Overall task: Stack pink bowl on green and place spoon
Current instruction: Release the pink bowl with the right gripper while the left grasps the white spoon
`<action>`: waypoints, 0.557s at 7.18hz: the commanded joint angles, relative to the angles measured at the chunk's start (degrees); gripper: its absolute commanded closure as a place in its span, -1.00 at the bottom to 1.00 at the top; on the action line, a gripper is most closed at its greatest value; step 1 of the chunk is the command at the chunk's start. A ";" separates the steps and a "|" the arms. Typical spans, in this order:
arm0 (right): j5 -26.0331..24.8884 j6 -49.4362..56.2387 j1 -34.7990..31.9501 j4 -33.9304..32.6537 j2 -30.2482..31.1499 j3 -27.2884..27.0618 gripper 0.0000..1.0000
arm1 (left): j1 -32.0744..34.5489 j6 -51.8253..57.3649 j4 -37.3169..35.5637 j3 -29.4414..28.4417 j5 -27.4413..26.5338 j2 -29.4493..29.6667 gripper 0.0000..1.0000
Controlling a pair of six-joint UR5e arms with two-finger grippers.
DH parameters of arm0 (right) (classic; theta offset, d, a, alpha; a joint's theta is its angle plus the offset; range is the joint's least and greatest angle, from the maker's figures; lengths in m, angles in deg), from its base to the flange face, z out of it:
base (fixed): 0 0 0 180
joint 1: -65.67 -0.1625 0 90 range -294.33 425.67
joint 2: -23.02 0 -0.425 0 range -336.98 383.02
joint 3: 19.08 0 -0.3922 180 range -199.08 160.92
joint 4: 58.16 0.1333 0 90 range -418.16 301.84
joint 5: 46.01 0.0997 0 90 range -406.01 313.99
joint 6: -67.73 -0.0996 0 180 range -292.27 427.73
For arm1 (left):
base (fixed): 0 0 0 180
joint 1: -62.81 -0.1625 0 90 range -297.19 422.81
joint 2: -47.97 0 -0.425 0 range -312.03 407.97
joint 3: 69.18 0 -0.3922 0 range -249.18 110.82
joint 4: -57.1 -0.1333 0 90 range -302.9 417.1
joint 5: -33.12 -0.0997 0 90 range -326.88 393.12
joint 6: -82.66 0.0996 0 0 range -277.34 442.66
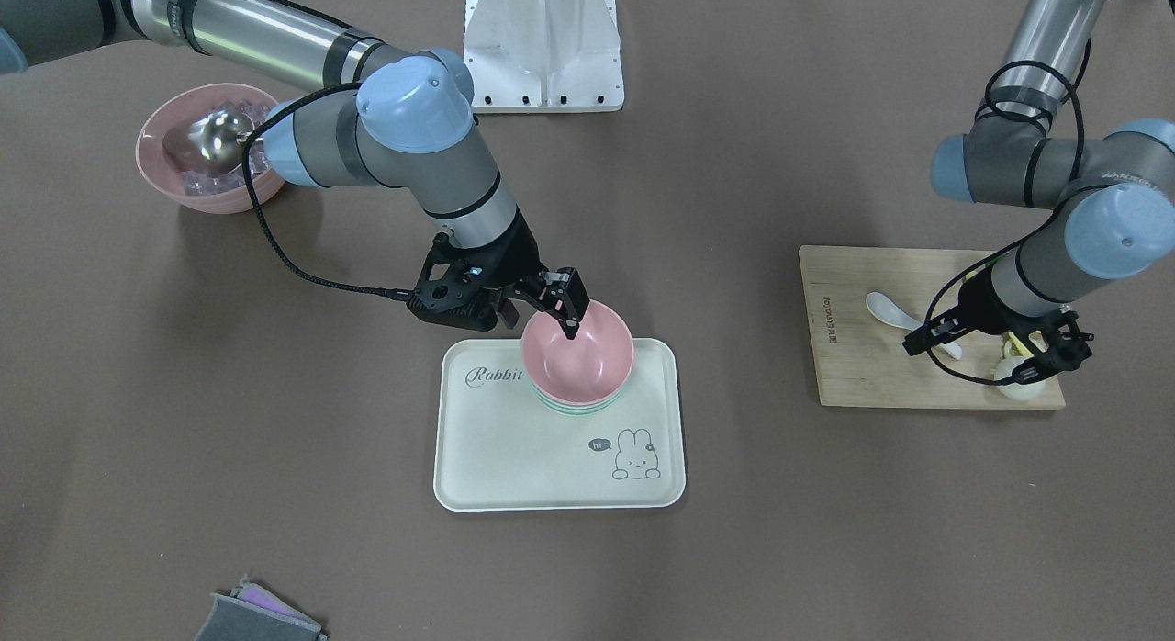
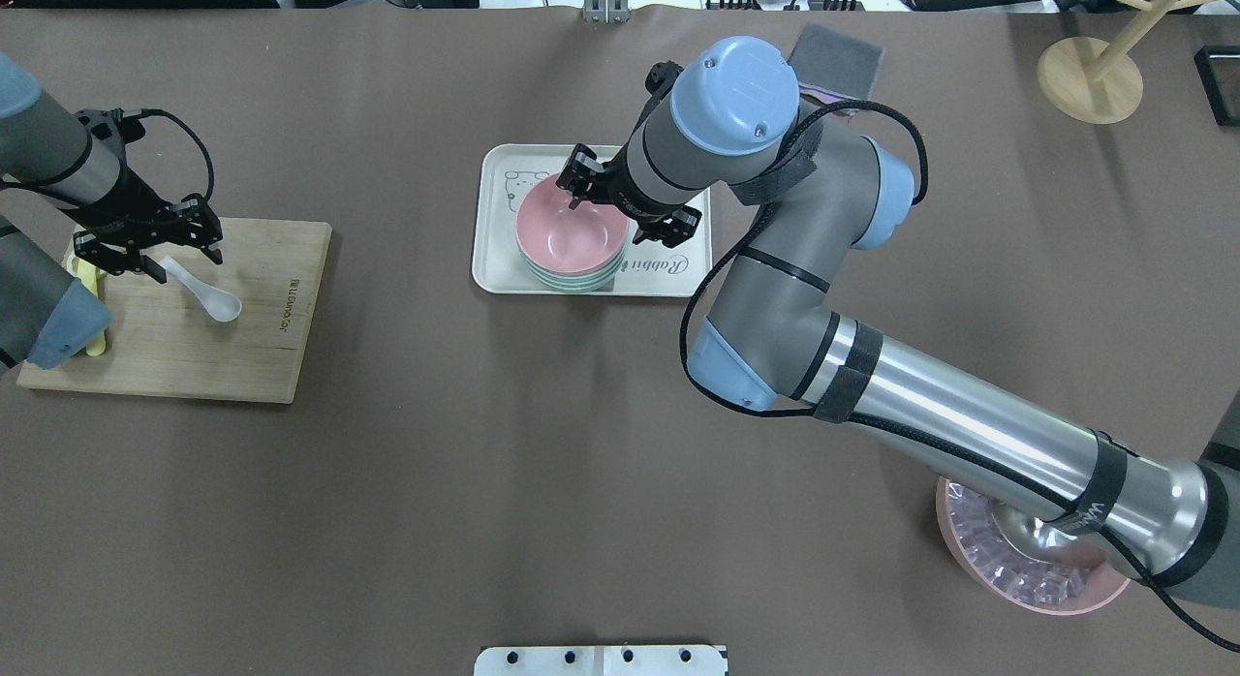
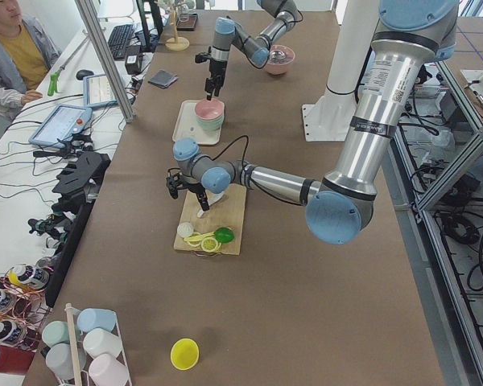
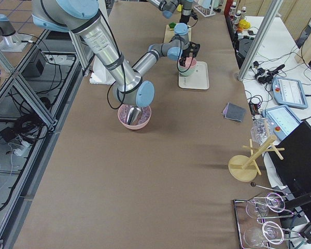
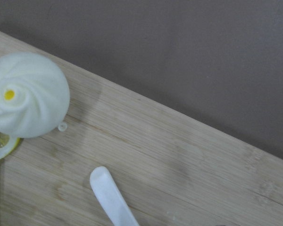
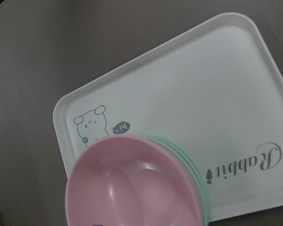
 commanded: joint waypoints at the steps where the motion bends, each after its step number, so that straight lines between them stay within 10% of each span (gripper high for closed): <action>1: 0.34 0.01 -0.38 -0.03 1.30 -1.76 -1.00 | -0.53 -0.32 0.50 -1.02 -0.15 -0.03 -0.05; 2: 1.39 0.10 -1.60 -0.81 2.17 -3.42 -1.00 | -0.53 -3.45 0.59 -0.76 -0.07 0.14 0.77; 4: 4.56 0.62 -3.54 -0.38 5.07 -5.63 -1.00 | -0.62 -3.92 0.42 -0.84 0.29 0.67 1.00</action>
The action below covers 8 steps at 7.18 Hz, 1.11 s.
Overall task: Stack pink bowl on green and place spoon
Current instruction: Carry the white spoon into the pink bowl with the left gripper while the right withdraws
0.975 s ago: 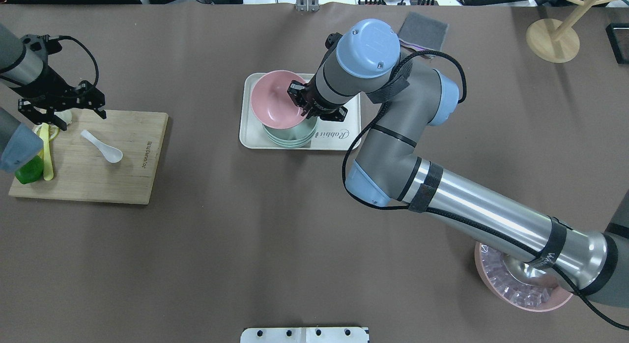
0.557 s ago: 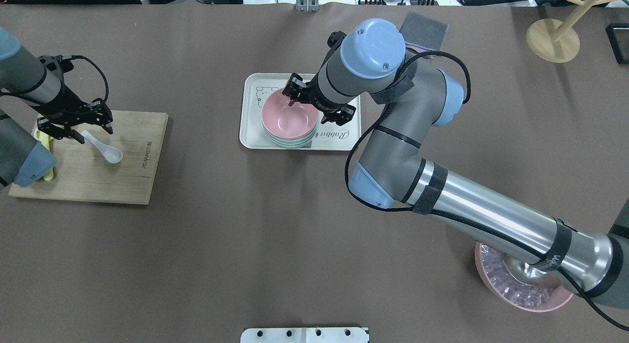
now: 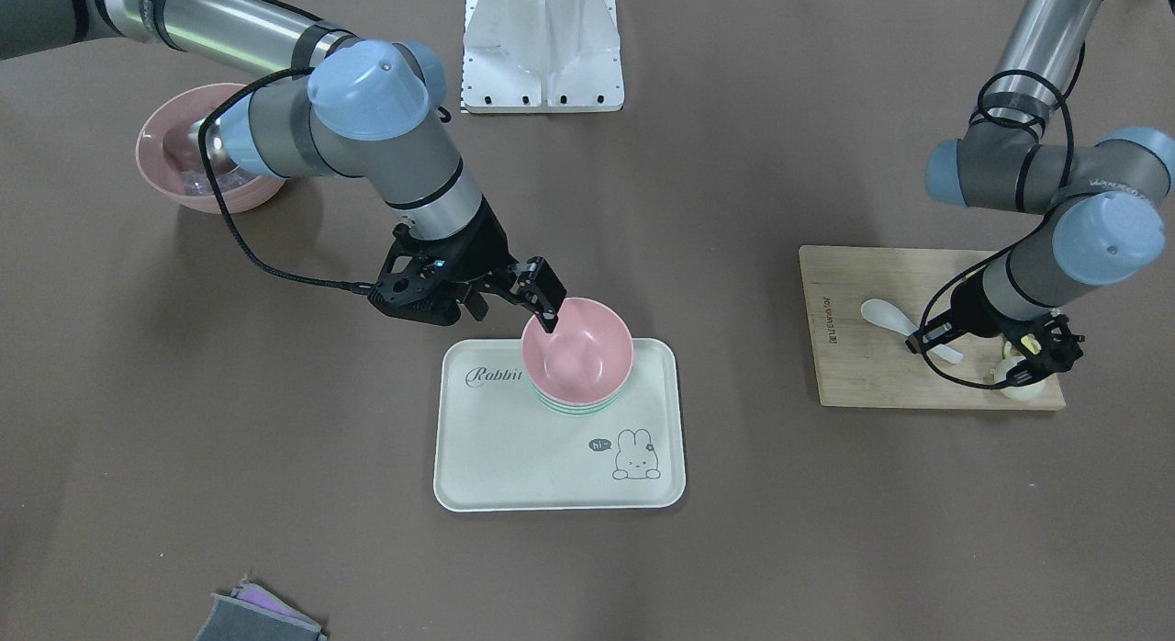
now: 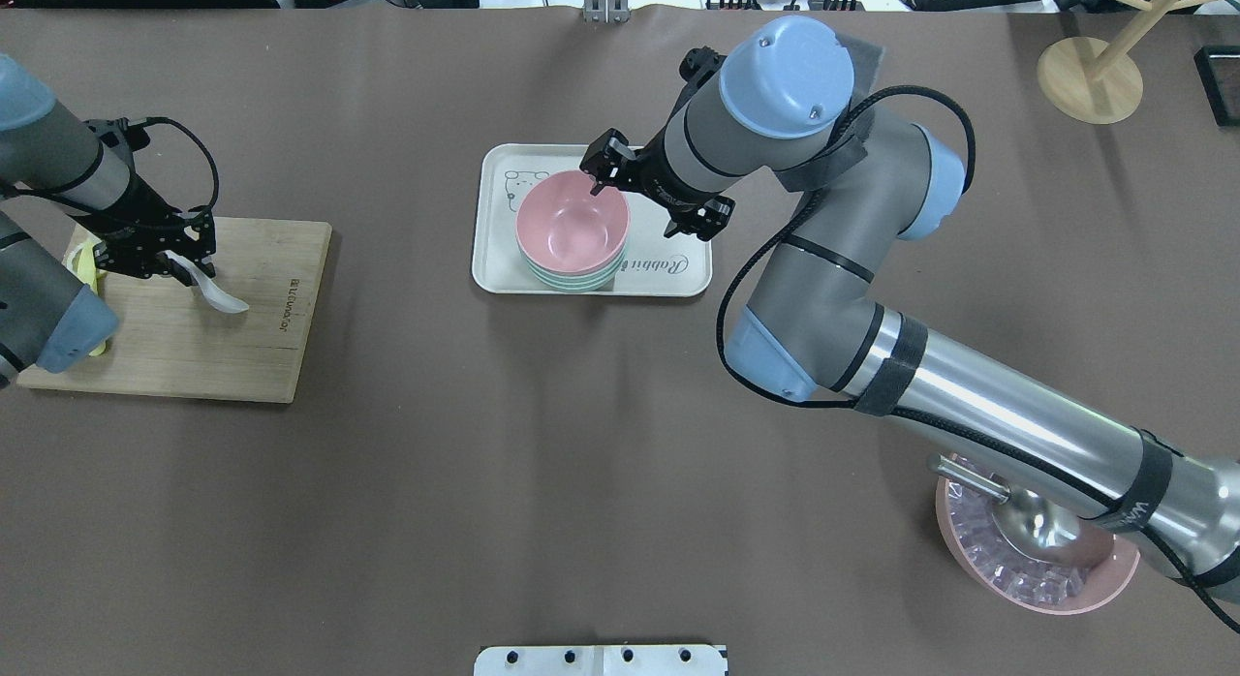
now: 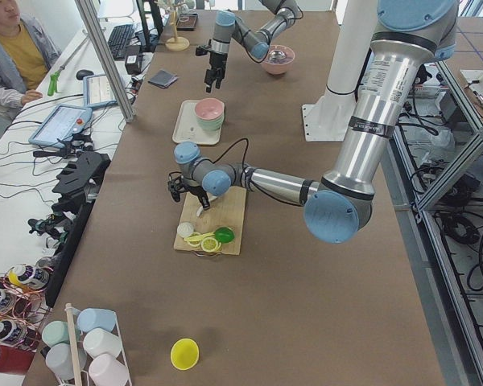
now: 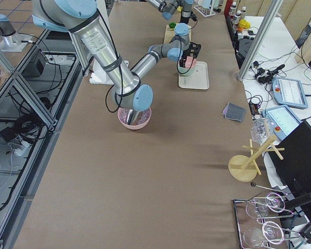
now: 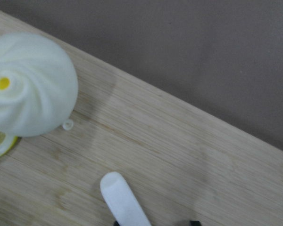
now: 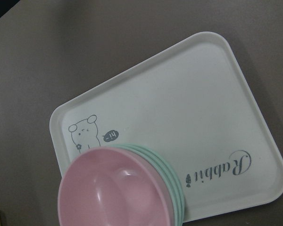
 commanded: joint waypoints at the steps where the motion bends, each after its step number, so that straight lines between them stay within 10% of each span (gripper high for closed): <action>1: 2.27 0.51 -2.40 -0.14 3.02 -2.23 -1.00 | -0.05 -0.49 -0.17 -0.03 0.25 0.66 1.00; 4: 18.51 16.00 -17.75 -0.24 19.68 -9.53 -1.00 | -0.66 -10.63 -2.10 -0.55 4.64 14.41 1.00; 8: 21.44 39.00 -25.61 -0.24 31.59 -9.01 -1.00 | -7.85 -20.95 -0.01 -7.57 -2.50 32.53 1.00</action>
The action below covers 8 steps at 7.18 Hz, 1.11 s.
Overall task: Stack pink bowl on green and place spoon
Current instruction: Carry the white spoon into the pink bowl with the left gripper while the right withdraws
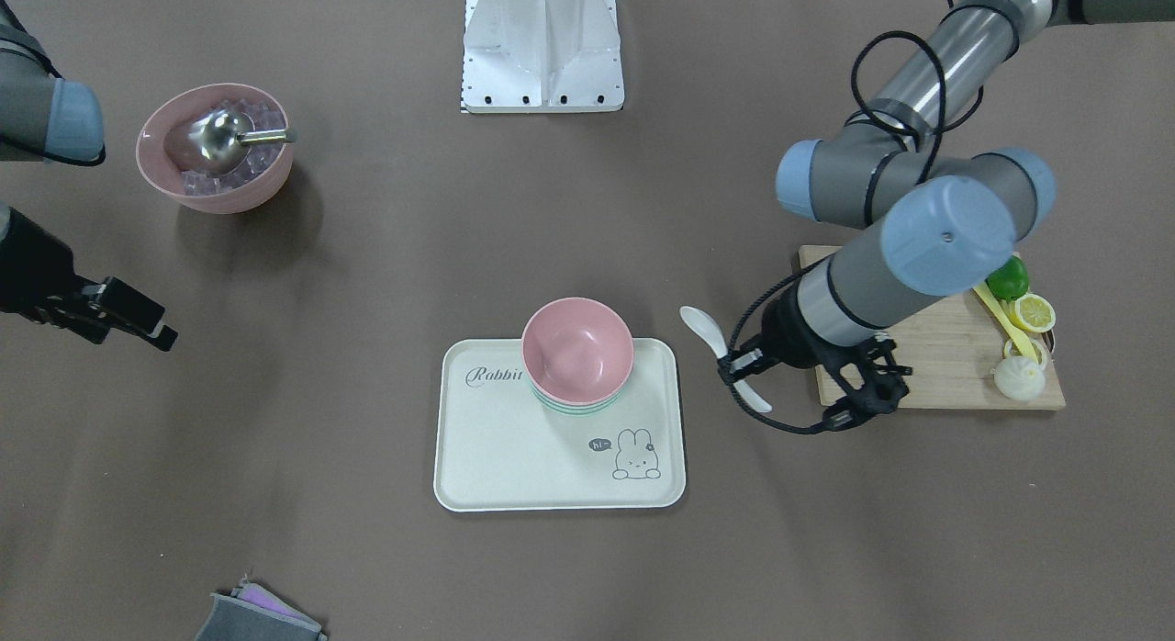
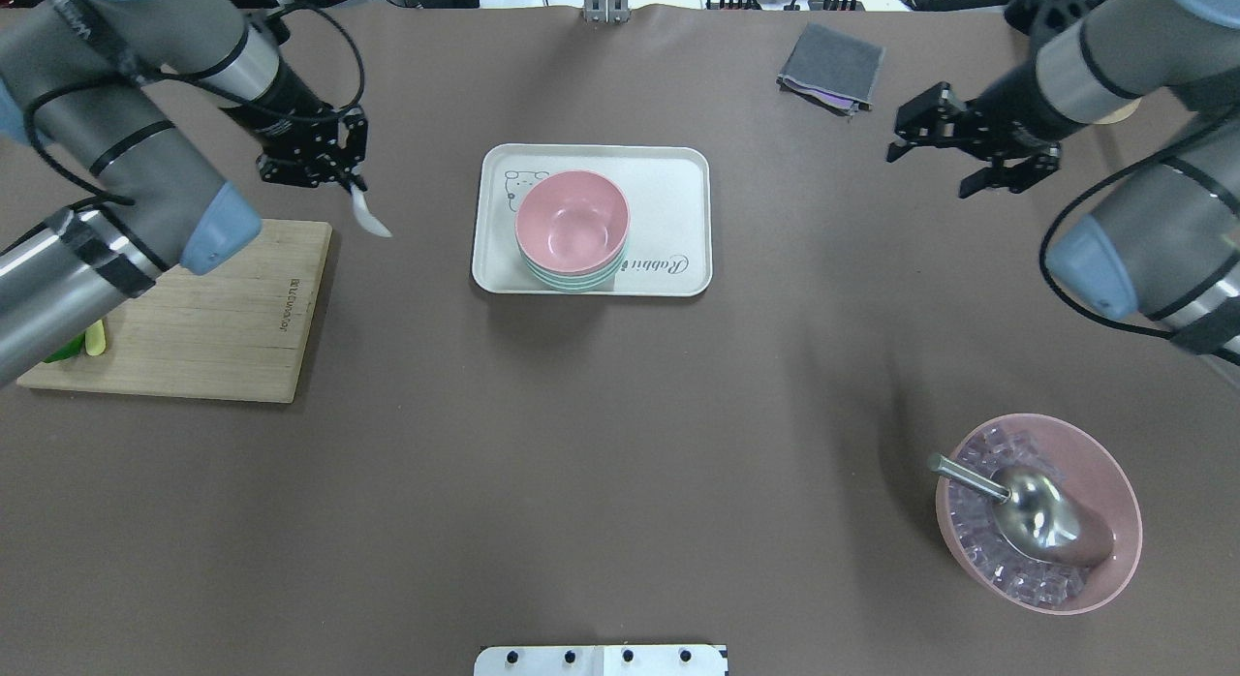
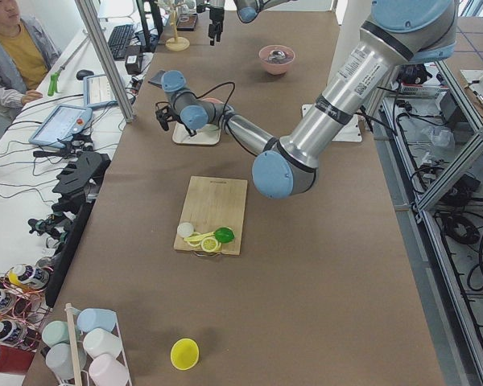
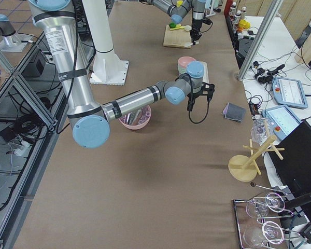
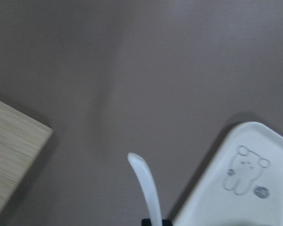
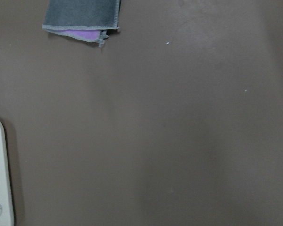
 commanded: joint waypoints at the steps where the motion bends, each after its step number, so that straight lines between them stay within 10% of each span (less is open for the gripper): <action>1: 0.21 4.11 -1.21 0.00 2.09 0.56 -1.00 | -4.48 -2.96 5.99 -4.06 -5.94 5.28 1.00; 2: 0.21 4.11 -1.21 0.00 2.18 0.56 -1.00 | -5.80 -3.14 7.96 -3.82 -7.34 4.94 -0.94; 4: 0.29 4.55 -2.60 -0.09 2.18 1.08 -1.00 | -4.77 -2.88 6.50 0.98 -6.66 1.80 -0.97; 8: 1.00 25.13 -10.76 -6.03 4.29 3.89 -1.00 | 8.22 31.37 2.45 21.98 1.43 -26.36 -0.97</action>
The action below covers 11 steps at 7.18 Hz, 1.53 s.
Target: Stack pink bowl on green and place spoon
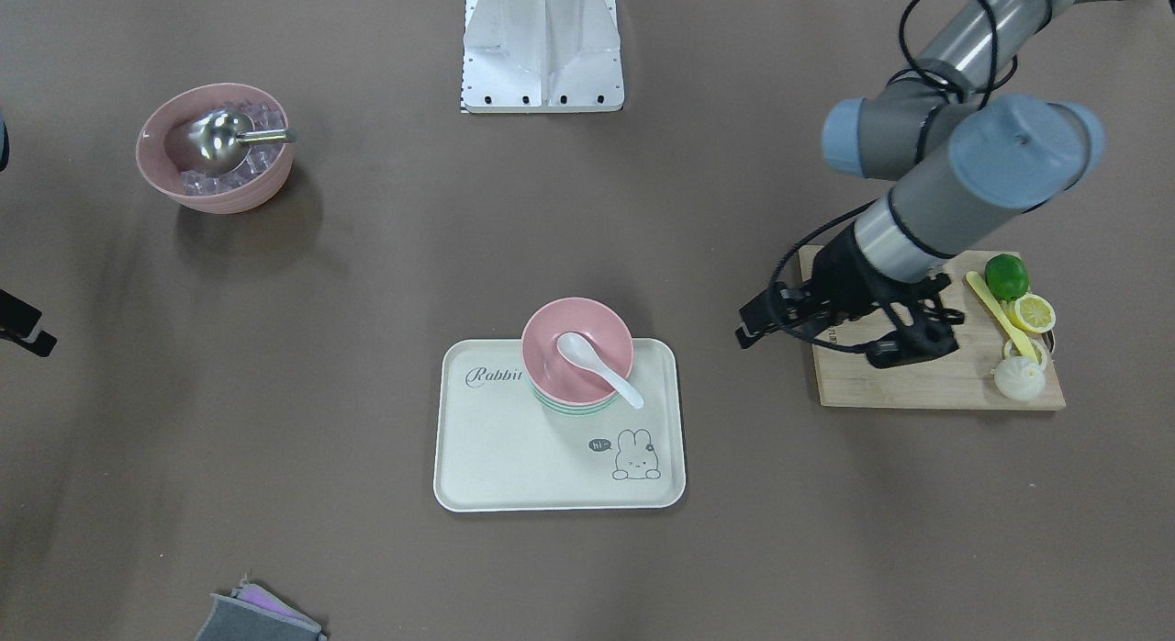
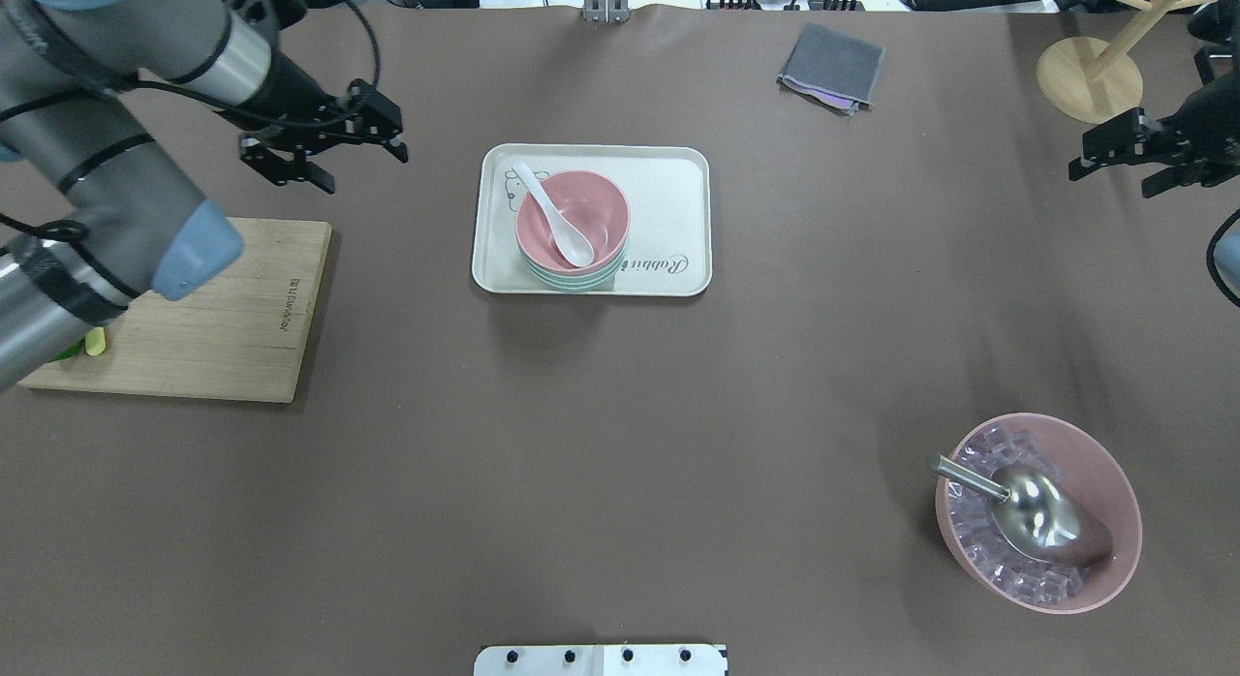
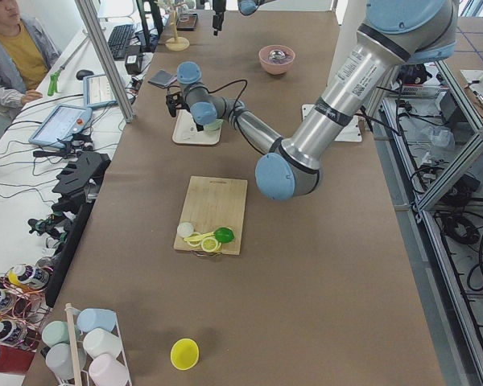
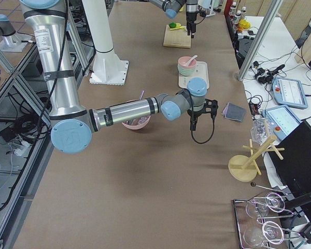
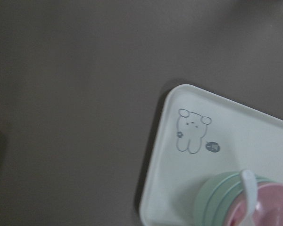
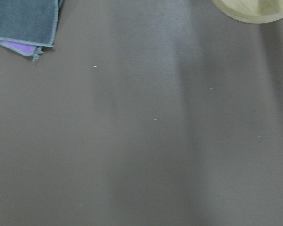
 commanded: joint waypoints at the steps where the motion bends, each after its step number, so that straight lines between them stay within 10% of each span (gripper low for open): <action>1: 1.04 16.34 -5.47 -7.53 0.32 1.87 -1.00 | 8.41 29.37 -1.58 7.37 0.75 -17.33 -0.97; 3: 1.31 26.67 -8.20 -10.03 0.50 5.63 -1.00 | 17.74 54.68 -3.07 4.16 0.49 -25.40 -0.97; 5: 2.28 28.90 -10.14 -9.42 2.86 4.95 -1.00 | 26.54 55.03 -3.25 1.94 -7.63 -27.09 -0.97; 7: 1.05 30.14 -10.24 -9.33 3.40 5.92 -1.00 | 26.66 54.94 -16.11 2.28 -5.77 -22.72 -0.97; 11: -1.04 30.23 -10.42 -9.24 1.12 7.33 -1.00 | 26.57 55.29 -16.44 2.11 -2.41 -22.26 -0.97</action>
